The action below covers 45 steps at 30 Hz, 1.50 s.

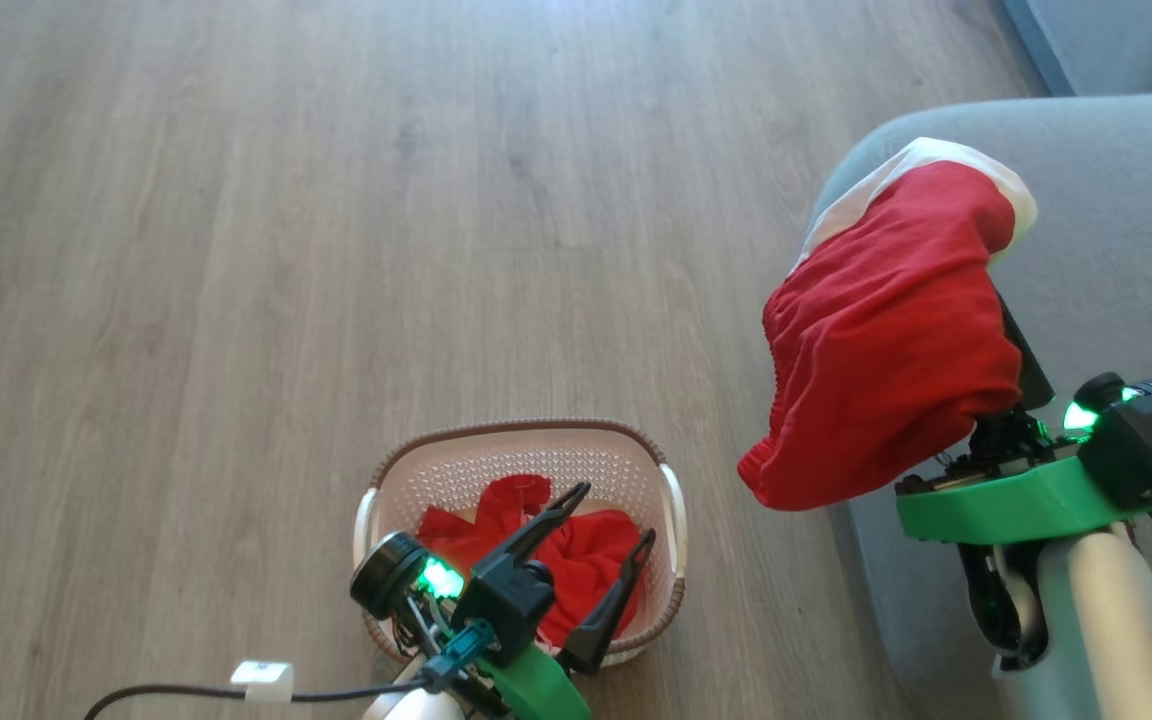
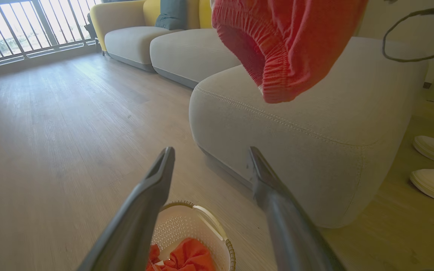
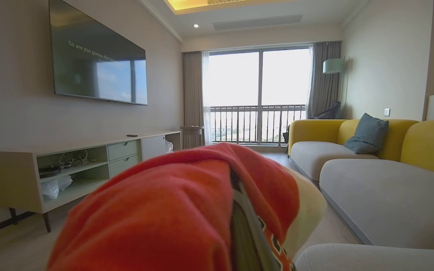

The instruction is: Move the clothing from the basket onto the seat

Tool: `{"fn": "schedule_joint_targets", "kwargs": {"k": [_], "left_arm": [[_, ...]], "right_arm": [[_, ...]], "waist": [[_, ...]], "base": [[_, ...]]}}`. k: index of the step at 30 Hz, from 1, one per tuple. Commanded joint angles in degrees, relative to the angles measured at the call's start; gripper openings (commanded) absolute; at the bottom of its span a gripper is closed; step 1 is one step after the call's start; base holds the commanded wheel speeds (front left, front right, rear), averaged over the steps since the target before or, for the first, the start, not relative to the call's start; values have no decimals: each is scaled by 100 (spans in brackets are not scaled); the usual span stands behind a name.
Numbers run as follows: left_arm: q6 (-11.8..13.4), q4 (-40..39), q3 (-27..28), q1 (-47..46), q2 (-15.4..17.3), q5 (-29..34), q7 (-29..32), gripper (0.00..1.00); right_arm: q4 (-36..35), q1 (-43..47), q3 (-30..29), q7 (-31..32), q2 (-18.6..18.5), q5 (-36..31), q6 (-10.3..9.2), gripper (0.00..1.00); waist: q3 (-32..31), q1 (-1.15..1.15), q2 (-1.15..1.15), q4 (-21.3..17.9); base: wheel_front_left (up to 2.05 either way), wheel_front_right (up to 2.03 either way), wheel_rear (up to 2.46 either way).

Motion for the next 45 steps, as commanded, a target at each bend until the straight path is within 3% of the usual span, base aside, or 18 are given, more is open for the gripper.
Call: {"fn": "schedule_joint_targets", "kwargs": {"k": [1,8,33,45], "left_arm": [[29,-246,187,-190,-13,71,-55,100],[52,-259,96,-322,-13,105,-55,100],[1,-70,12,-725,68,237,-55,100],[-88,46,-365,-889,29,106,-55,100]], "right_arm": [[-243,-182,62,2,-44,-45,-2,0],[-318,-289,-18,2,-66,-44,-2,0],[-330,-484,-459,2,91,41,-2,0],[-563,-260,-1110,2,115,-43,-2,0]], "waist": [[81,0,0,-117],[354,0,0,-550],[819,0,0,-2770],[780,0,0,-2950]], "base": [[0,0,0],[0,0,0],[0,0,0],[0,0,0]]}}
